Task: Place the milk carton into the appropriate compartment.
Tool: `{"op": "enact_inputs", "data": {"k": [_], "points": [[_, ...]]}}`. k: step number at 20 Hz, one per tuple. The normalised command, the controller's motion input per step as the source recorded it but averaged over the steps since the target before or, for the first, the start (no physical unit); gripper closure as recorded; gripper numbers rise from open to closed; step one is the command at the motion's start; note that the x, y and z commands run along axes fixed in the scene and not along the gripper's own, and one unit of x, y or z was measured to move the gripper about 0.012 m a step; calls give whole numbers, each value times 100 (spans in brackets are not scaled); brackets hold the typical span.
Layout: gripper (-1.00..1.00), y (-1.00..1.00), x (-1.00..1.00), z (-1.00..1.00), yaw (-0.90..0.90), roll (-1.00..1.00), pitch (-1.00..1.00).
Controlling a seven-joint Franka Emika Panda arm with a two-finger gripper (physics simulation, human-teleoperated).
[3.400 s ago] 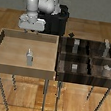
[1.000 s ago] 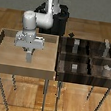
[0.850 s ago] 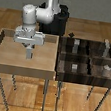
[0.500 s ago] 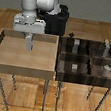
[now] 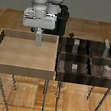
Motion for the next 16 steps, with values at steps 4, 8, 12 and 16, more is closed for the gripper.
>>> {"op": "enact_inputs", "data": {"k": [4,8,12,16], "points": [[100,100,0,0,0,0,0],[100,100,0,0,0,0,0],[100,100,0,0,0,0,0],[100,100,0,0,0,0,0]]}}
